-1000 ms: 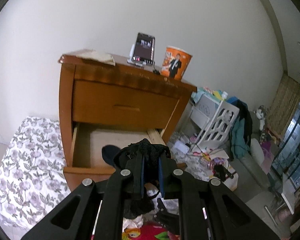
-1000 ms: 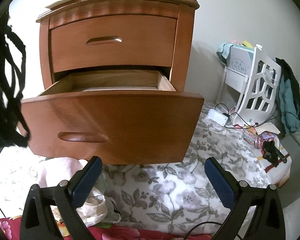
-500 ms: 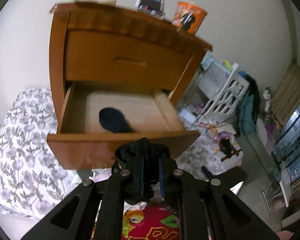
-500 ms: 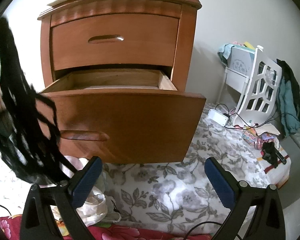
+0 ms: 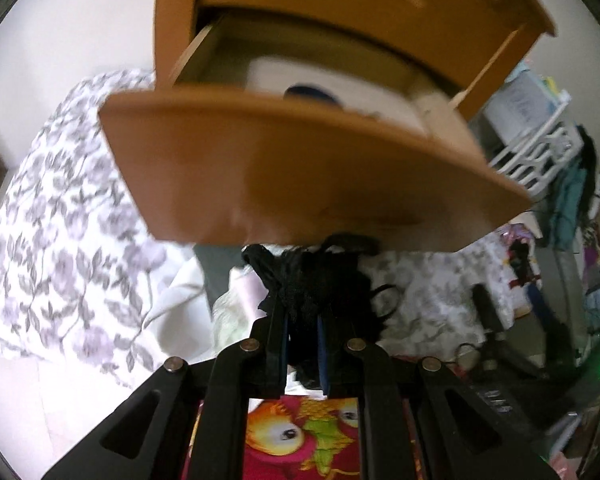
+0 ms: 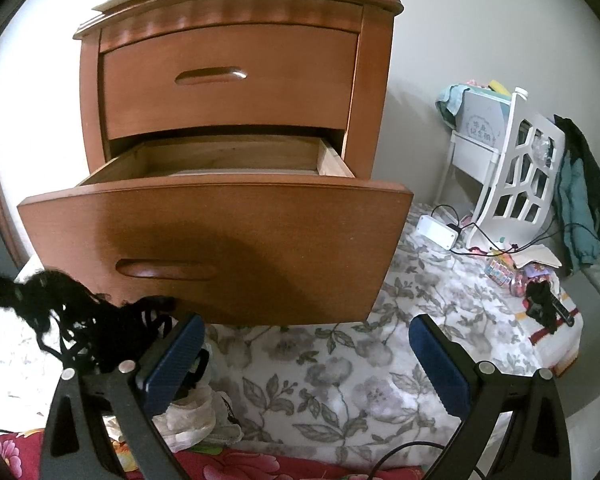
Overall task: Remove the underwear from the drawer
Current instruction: 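Lower the black lace garment onto the clothes pile on the bedspread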
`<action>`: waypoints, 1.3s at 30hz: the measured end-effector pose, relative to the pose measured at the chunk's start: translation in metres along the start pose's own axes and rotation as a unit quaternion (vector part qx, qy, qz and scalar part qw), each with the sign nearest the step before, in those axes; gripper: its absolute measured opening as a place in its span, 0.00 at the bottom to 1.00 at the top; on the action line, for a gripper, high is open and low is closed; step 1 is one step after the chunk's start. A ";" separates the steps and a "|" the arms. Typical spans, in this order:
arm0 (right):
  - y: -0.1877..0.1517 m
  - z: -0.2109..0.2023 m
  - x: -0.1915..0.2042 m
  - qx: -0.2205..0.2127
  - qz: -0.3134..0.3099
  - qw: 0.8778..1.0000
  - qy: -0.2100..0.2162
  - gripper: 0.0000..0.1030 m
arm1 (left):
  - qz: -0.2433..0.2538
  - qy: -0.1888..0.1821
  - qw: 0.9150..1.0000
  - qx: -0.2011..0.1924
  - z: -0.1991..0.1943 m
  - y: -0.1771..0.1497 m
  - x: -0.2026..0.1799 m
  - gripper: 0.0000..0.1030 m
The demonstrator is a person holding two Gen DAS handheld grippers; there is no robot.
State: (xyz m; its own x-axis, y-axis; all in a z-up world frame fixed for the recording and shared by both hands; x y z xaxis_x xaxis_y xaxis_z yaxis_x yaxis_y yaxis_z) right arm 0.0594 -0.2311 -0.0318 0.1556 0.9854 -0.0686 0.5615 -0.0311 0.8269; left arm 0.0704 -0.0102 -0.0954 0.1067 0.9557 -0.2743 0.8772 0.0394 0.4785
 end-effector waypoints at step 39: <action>-0.002 0.003 0.001 0.004 -0.001 1.000 0.000 1.00 | 0.006 0.041 0.998 0.055 0.021 -0.026 0.022 0.43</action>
State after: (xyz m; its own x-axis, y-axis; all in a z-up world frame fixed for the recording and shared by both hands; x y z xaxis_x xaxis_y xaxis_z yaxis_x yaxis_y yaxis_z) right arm 0.0605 -0.2310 -0.0349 0.1545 0.9854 -0.0714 0.5681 -0.0295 0.8224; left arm 0.0597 0.0038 -0.1313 0.0835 0.9766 -0.1982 0.9229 -0.0008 0.3850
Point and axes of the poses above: each gripper's, at about its wrist camera, not at the fingertips, and z roughly the way its jaws point, x to its left, y to its top, the point moved 9 cm from there along z, roughly the way its jaws point, and after that the axes turned 6 degrees about -x, right-handed, at the moved point
